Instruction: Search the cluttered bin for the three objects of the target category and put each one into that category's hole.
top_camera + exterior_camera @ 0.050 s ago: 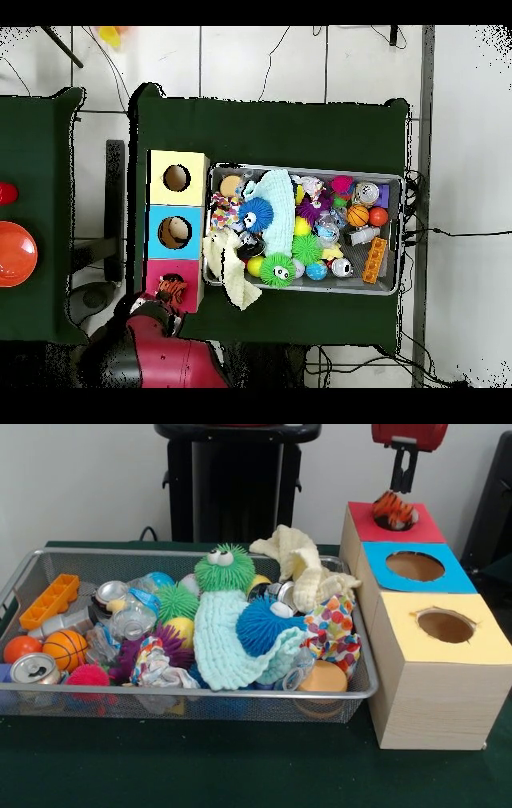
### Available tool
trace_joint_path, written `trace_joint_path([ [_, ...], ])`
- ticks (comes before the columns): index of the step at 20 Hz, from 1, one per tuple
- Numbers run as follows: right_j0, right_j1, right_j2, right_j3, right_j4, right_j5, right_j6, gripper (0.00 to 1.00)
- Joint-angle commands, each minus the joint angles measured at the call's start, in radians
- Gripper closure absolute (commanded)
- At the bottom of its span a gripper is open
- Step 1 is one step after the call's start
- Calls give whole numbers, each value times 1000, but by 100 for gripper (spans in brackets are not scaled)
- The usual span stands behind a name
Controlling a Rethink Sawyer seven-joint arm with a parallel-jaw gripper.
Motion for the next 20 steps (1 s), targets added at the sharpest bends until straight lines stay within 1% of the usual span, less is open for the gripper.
trace_joint_path([
  [1,-6,44,-16,-87,16,56,154,100],
  [4,7,21,-49,-102,5,111,149,100],
  [7,8,20,-48,-110,8,125,148,100],
  [13,-14,73,-5,-104,24,54,150,100],
  [20,-69,122,54,-72,14,-46,144,100],
])
